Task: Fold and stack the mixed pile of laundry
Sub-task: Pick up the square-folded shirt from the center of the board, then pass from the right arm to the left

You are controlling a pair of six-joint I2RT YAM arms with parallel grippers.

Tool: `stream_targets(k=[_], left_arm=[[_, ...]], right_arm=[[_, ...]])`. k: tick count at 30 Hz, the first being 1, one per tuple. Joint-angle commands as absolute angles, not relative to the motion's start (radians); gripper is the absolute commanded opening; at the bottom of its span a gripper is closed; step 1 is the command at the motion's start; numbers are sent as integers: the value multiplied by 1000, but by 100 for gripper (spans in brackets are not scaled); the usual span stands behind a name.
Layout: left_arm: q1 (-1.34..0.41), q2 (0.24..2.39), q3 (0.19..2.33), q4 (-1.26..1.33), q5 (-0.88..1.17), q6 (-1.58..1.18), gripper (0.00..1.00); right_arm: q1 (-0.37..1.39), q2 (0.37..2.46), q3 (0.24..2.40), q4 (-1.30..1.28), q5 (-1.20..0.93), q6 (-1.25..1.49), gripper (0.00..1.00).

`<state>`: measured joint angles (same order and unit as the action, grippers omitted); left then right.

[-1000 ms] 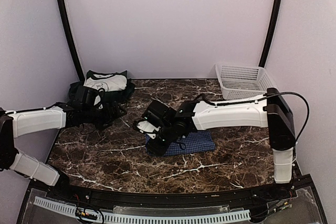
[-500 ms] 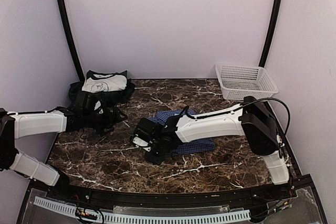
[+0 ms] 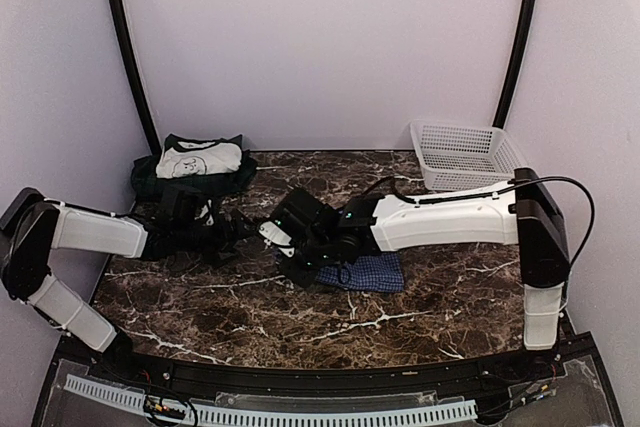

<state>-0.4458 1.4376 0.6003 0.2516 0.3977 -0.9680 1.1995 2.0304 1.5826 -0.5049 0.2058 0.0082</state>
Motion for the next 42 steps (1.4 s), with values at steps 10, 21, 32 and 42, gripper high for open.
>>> stream_targets(k=[10, 21, 32, 42], left_arm=[[-559, 1613, 692, 440, 416, -1105, 99], [-597, 1769, 720, 507, 396, -1198, 71], [-594, 1864, 933, 313, 364, -1039, 1], [-560, 1907, 1490, -346, 74, -499, 0]], right_arm=[[1180, 2017, 1602, -415, 173, 6, 0], [1181, 2026, 1646, -406, 141, 10, 0], [1179, 1998, 1611, -375, 106, 58, 7], [1100, 1684, 1327, -248, 38, 155, 95]])
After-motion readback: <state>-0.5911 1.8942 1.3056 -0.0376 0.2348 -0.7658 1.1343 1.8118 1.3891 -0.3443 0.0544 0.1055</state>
